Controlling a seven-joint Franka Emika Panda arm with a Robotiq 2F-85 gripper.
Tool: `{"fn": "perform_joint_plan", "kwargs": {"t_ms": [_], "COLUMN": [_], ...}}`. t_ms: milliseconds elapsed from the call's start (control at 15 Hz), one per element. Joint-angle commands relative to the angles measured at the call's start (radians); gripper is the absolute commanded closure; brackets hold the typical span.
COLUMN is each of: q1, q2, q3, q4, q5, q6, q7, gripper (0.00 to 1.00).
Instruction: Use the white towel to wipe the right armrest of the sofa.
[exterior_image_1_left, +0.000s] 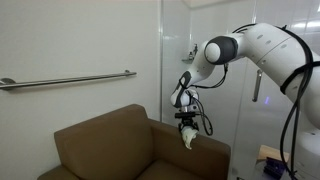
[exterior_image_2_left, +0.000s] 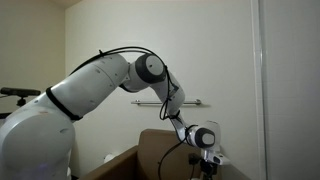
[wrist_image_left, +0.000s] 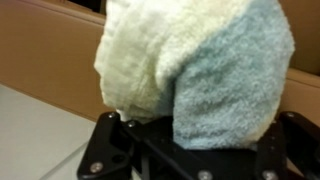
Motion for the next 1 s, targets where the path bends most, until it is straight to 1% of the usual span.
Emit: {"fn": "perform_joint_plan", "kwargs": {"t_ms": [0,200,333,467,600,667,800,933], "q1": [0.004,-0.006,0.003,0.011,0.003,-0.001,0.000,-0.020], "q2": [-0.138,-0.214,-0.262,-0.259,-0.233,-0.207,-0.155,-0.088], "q3": [-0.014,-0.013,-0.033,-0.059,-0.078,-0.084,-0.091,-0.062], "q4": [-0.240,-0.398,-0.503,-0.517,-0.474,-0.426,-0.338,-0.216], "q5": [0.012,0.021,0.007,-0.014,-0.033,-0.042,-0.058,-0.048], "q6": [0.075,0.119,0.154,0.164,0.130,0.101,0.080,0.037], "q7": [-0.013,-0.039,-0.027,-0.004,-0.001,0.000,0.012,-0.012], "gripper": [0.91,0.91,0.91,0.91,0.91,0.91,0.91,0.91]}}
